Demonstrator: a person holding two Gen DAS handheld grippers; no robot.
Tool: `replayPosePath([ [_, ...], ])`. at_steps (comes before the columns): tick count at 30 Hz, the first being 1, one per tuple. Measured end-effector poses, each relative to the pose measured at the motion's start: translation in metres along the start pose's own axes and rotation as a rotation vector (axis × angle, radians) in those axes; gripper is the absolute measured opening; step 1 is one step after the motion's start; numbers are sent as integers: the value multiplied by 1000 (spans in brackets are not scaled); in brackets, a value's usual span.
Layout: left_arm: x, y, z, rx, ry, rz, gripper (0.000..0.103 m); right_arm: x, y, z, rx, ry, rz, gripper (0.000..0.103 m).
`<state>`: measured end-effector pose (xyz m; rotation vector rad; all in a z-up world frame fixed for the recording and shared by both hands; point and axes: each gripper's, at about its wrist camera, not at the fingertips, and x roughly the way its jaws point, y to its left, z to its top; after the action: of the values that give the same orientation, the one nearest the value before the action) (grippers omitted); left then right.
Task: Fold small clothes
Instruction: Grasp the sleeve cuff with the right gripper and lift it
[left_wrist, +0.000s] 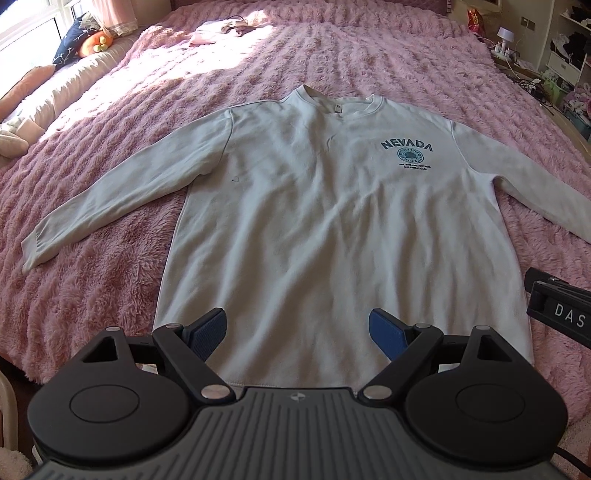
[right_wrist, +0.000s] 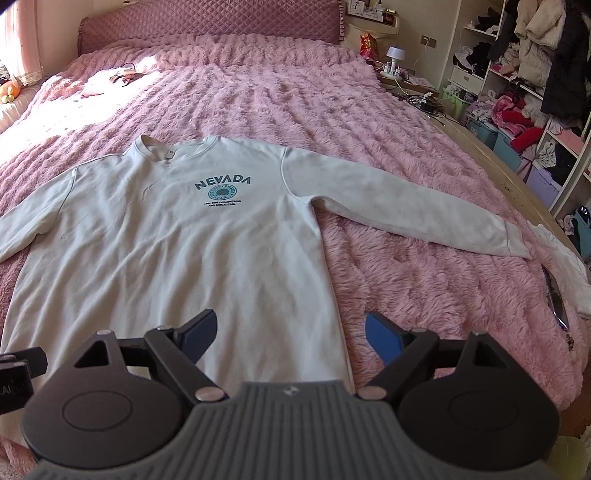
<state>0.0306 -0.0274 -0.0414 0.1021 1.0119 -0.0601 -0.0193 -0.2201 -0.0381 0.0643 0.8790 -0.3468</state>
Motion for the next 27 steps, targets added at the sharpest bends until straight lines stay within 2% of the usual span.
replayPosePath([
  [4, 14, -14, 9, 10, -2, -39, 101, 18, -29, 5, 54, -21, -35, 83],
  [9, 30, -40, 28, 10, 2, -181, 101, 36, -87, 6, 135, -195, -38, 83],
  [13, 50, -73, 46, 42, 25, -202, 99, 64, -146, 17, 204, -238, -196, 83],
  [14, 56, -81, 50, 52, 33, -224, 95, 71, -164, 19, 238, -256, -240, 83],
  [17, 77, -111, 66, 76, 39, -303, 92, 93, -221, 22, 361, -321, -326, 83],
  [20, 99, -139, 81, 100, 32, -361, 92, 120, -279, 20, 515, -367, -267, 83],
  [23, 122, -167, 98, 116, 15, -394, 91, 158, -327, 13, 690, -347, -165, 81],
  [27, 151, -197, 116, 120, 3, -430, 90, 203, -350, 9, 777, -312, -187, 76],
])
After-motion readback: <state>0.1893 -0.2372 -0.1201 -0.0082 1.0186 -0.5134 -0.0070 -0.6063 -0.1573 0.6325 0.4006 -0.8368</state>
